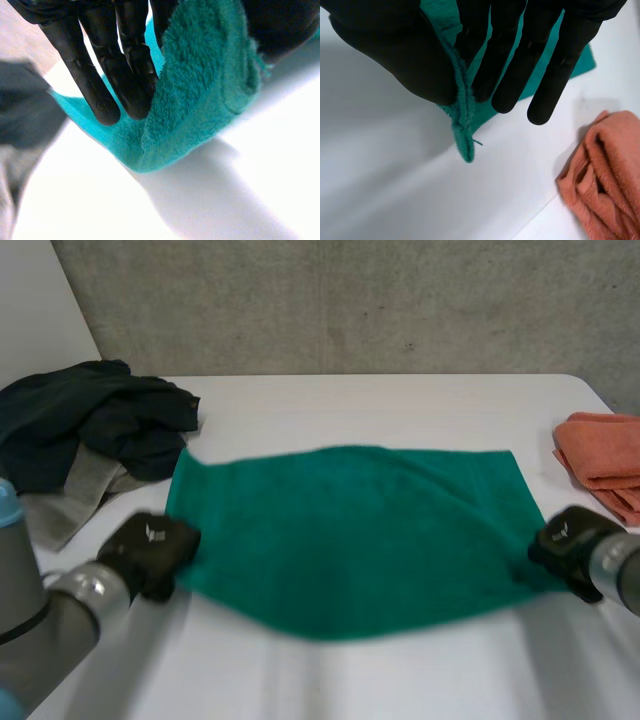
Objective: Fold the laundry.
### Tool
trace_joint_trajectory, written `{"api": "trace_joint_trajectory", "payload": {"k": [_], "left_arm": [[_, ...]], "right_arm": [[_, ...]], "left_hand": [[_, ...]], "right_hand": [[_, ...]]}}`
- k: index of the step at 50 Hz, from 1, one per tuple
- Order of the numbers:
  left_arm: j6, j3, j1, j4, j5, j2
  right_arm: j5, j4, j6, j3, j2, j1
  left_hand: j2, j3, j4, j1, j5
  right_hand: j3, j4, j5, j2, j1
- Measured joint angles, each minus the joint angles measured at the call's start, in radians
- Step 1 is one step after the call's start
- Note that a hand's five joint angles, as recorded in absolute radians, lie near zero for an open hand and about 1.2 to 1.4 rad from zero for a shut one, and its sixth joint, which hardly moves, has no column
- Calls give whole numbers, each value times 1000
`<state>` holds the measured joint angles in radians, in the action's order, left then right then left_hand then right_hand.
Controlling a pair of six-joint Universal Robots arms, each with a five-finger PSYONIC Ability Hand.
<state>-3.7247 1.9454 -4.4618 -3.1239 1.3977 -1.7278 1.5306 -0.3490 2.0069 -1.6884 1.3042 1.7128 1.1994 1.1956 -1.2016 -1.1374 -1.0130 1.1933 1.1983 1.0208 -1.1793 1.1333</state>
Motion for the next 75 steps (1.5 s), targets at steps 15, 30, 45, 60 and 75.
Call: {"api": "trace_joint_trajectory", "payload": {"k": [15,30,45,60,75], "left_arm": [[-108,-264,19,50,12,-159],[-4,-719,41,-27,99,-558],[57,-865,70,-76,130,-666],[72,-745,90,-80,125,-468],[159,-448,71,-90,88,-250]], "right_arm": [[4,171,42,164,-135,31],[10,334,159,621,-517,69],[58,447,180,900,-753,111],[-5,402,416,631,-416,69],[-262,205,444,277,-278,-136]], "left_hand": [[0,0,0,0,0],[0,0,-3,0,0],[-958,-950,960,947,931],[-993,-984,998,948,963],[-993,-984,998,948,963]], "right_hand": [[0,0,0,0,0],[0,0,1,0,0],[-978,-980,-973,969,-903],[-980,-985,-973,969,-903],[-728,-729,-723,721,-669]]}}
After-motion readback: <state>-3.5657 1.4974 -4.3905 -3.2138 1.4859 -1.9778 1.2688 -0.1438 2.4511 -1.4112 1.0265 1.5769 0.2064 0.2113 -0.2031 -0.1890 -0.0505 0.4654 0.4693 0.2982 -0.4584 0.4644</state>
